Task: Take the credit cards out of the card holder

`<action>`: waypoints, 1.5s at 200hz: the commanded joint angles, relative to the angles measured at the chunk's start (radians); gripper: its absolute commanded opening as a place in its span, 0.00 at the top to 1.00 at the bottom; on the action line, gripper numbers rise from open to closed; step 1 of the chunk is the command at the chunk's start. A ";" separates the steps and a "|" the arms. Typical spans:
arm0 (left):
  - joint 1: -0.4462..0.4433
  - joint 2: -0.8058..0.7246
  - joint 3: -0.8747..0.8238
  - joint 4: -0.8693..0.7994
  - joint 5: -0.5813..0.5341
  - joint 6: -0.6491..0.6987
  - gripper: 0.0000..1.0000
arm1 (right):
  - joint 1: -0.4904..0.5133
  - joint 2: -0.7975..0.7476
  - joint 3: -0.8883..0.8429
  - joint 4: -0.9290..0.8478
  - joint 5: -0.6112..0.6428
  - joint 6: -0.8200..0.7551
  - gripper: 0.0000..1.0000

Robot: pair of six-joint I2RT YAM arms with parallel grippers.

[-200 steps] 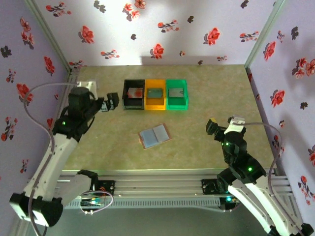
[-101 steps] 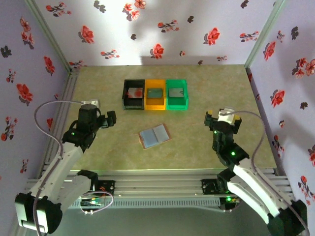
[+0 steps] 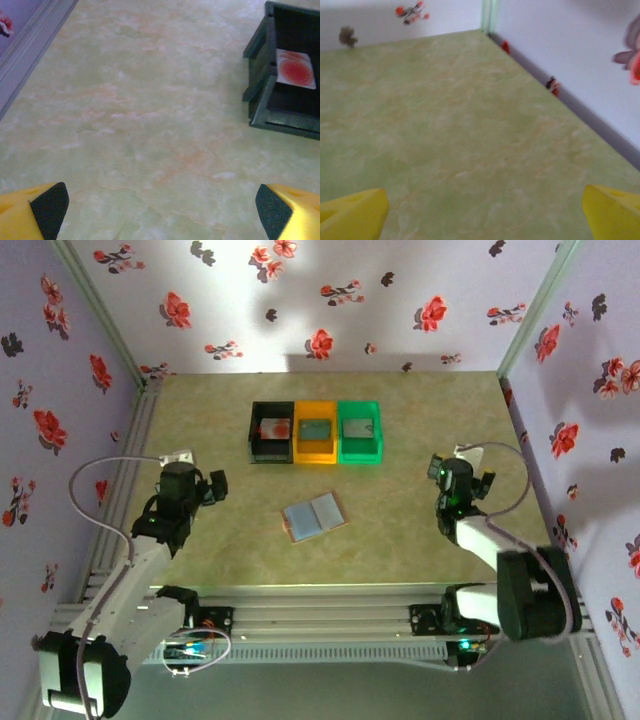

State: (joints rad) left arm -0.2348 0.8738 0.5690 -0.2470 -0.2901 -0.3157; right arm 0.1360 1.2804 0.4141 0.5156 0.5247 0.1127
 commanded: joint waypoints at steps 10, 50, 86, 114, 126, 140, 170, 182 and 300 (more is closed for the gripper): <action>0.048 0.003 -0.033 0.107 -0.050 0.030 0.00 | -0.033 0.091 0.082 0.158 -0.094 -0.070 0.01; 0.128 0.103 -0.021 0.149 -0.022 0.040 0.00 | -0.045 0.056 0.054 0.146 -0.220 -0.087 0.01; 0.192 0.161 -0.046 0.237 0.036 0.050 0.00 | -0.046 0.049 -0.048 0.191 -0.148 -0.066 0.01; 0.231 0.183 -0.097 0.358 0.025 0.084 0.00 | -0.047 0.148 -0.083 0.363 -0.257 -0.084 0.01; 0.254 0.200 -0.130 0.436 0.025 0.077 0.00 | -0.047 0.215 -0.090 0.444 -0.273 -0.091 0.01; 0.286 0.212 -0.159 0.511 0.036 0.054 0.00 | -0.055 0.297 -0.099 0.542 -0.240 -0.080 0.01; 0.313 0.290 -0.203 0.673 0.054 0.143 0.00 | -0.100 0.285 -0.029 0.384 -0.259 -0.015 0.01; 0.335 0.330 -0.199 0.706 0.073 0.115 0.00 | -0.105 0.277 -0.023 0.360 -0.268 -0.012 0.01; 0.411 0.539 -0.198 1.035 0.265 0.095 0.00 | -0.104 0.278 -0.032 0.379 -0.265 -0.018 0.01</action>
State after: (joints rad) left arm 0.1688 1.4075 0.3721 0.7113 -0.0647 -0.2359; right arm 0.0326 1.5635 0.3725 0.8776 0.2611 0.0792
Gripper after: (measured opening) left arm 0.997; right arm 0.991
